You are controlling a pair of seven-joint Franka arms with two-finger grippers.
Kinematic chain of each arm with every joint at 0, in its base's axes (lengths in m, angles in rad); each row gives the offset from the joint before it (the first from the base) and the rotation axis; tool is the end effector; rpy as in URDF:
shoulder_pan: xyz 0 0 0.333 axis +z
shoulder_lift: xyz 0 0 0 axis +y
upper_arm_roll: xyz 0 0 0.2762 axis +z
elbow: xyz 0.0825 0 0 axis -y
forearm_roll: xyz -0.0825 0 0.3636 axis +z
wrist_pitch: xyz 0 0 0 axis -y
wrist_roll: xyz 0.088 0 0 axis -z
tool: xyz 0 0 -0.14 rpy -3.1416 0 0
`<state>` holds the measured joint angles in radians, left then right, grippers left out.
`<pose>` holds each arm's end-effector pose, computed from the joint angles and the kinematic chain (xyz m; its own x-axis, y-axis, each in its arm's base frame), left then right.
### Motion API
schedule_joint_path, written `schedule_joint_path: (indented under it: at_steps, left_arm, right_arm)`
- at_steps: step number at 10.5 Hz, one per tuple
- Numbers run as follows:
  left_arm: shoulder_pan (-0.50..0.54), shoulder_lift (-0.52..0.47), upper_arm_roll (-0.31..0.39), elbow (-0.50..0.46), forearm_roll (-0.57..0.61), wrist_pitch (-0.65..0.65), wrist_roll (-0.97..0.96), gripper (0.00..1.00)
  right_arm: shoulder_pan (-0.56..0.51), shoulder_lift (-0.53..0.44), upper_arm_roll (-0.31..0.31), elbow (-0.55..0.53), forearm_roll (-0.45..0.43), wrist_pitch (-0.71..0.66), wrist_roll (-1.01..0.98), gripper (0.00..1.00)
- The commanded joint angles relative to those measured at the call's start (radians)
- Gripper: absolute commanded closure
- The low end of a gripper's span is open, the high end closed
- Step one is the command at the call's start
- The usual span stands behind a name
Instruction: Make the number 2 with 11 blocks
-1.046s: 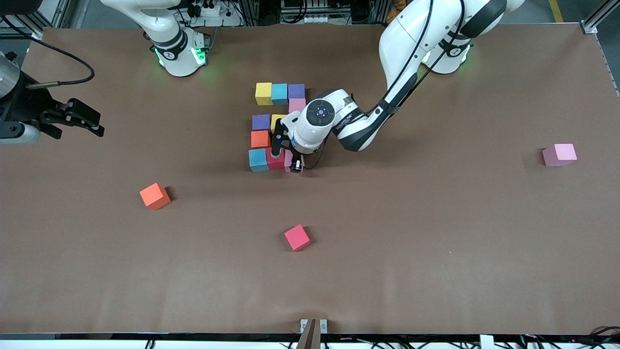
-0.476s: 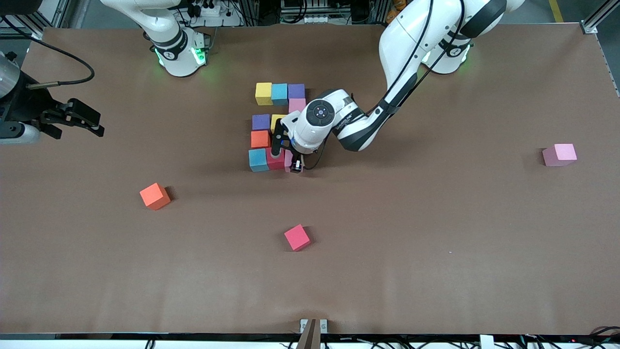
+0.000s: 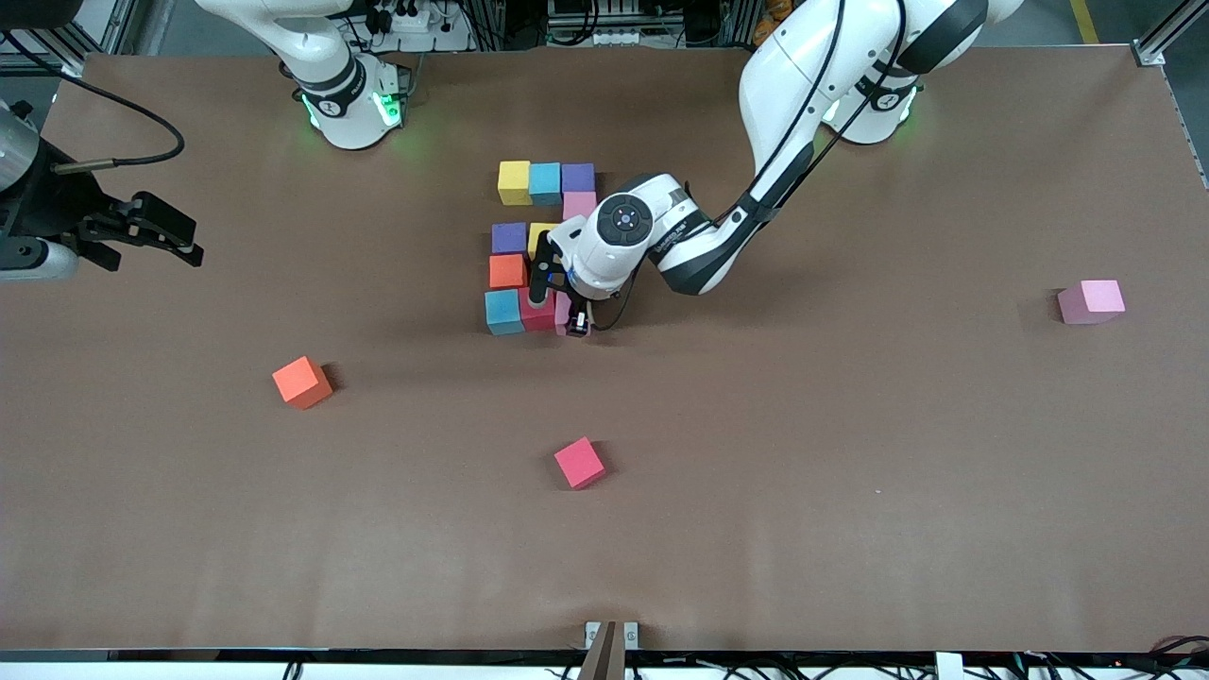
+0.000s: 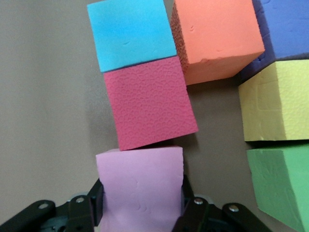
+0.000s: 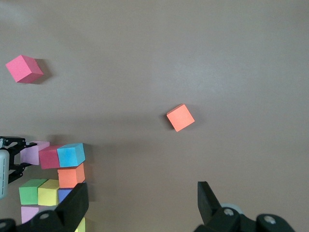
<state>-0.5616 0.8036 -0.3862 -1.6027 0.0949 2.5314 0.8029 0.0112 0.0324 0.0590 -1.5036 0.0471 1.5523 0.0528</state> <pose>0.4147 -0.5330 0.1554 -0.1123 -0.9563 0.2700 -0.9925 0.1214 0.0173 0.5404 0.0442 0.5631 0.9997 0.0183 0.0138 0.0189 -0.9986 -0.0498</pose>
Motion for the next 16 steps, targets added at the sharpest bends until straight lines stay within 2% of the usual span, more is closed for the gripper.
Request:
schedule_joint_path:
  at_steps: [1,8,16]
  left_arm:
    - [0.003,0.011,0.001,-0.028,-0.01,-0.006,0.027,1.0]
    - [0.023,-0.004,-0.016,-0.077,-0.01,-0.006,0.016,1.0]
    - [0.022,0.0,-0.022,-0.083,-0.01,-0.003,-0.008,1.0]
  right_arm:
    - [0.004,-0.003,-0.002,-0.001,0.003,0.003,0.006,0.0]
    - [0.004,-0.003,-0.002,-0.001,0.003,0.002,0.006,0.0]
    - [0.006,-0.003,-0.002,-0.001,0.003,0.002,0.006,0.0]
